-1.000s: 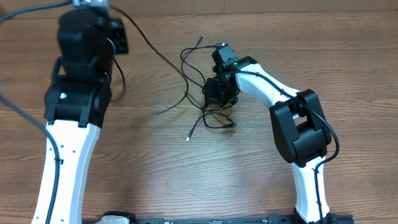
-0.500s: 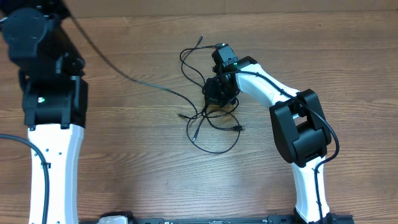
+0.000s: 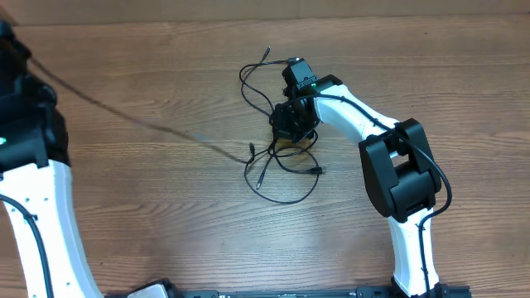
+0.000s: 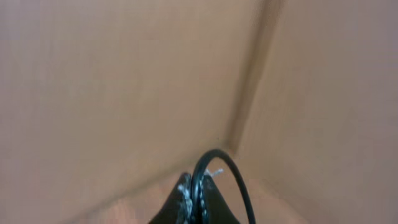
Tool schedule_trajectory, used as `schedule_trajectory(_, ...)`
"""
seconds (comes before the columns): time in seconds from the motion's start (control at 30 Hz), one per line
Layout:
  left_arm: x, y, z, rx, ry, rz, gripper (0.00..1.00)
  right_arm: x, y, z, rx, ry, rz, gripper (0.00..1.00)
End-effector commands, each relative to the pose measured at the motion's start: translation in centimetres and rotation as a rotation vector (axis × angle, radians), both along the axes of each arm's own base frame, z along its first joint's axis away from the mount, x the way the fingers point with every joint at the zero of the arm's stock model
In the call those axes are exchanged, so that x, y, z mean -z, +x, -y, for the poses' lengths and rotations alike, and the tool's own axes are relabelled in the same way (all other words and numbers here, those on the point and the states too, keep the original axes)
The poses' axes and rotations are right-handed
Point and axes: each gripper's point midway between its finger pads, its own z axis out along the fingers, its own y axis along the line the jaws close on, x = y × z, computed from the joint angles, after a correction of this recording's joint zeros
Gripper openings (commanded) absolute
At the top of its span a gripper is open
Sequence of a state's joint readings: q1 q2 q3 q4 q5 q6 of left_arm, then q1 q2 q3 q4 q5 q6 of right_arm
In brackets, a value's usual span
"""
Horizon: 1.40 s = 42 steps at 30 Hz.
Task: Untangle cables
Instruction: 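Pull the left gripper far left, drawing a black cable out of the pile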
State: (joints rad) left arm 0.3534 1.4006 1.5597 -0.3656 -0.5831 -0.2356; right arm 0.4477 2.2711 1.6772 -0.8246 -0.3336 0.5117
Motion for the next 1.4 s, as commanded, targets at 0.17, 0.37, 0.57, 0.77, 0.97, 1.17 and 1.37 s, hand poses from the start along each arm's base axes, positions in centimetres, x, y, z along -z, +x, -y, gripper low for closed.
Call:
schedule_trajectory(0.17, 12.3, 1.3, -5.0, -0.084, -0.255, -0.232, 0.04, 6.0, -2.6, 2.6, -0.004, -0.156, -0.099, 0.04)
schedule_trajectory(0.37, 21.2, -0.1, -7.3, -0.154, -0.389, -0.467, 0.04, 6.0, -2.6, 2.6, -0.004, -0.156, -0.098, 0.04)
schedule_trajectory(0.57, 28.5, -0.3, -7.4, -0.106, -0.560, -0.594, 0.04, 6.0, -2.6, 2.6, -0.004, -0.155, -0.098, 0.04)
schedule_trajectory(0.77, 31.9, 1.6, -6.0, 0.020, -0.680, -0.587, 0.11, 6.0, -2.6, 2.6, -0.004, -0.156, -0.099, 0.04)
schedule_trajectory(0.97, 29.4, 4.5, -6.4, 0.132, -0.622, -0.503, 0.72, 6.0, -2.6, 2.6, -0.007, -0.156, -0.098, 0.04)
schedule_trajectory(1.17, 22.8, 8.0, -6.0, 0.281, -0.570, -0.386, 1.00, 6.0, -2.6, 2.6, -0.007, -0.156, -0.097, 0.04)
schedule_trajectory(1.37, 19.0, 9.3, 0.3, 0.570, -0.748, -0.325, 1.00, 6.0, -2.4, 2.5, -0.006, -0.152, -0.090, 0.04)
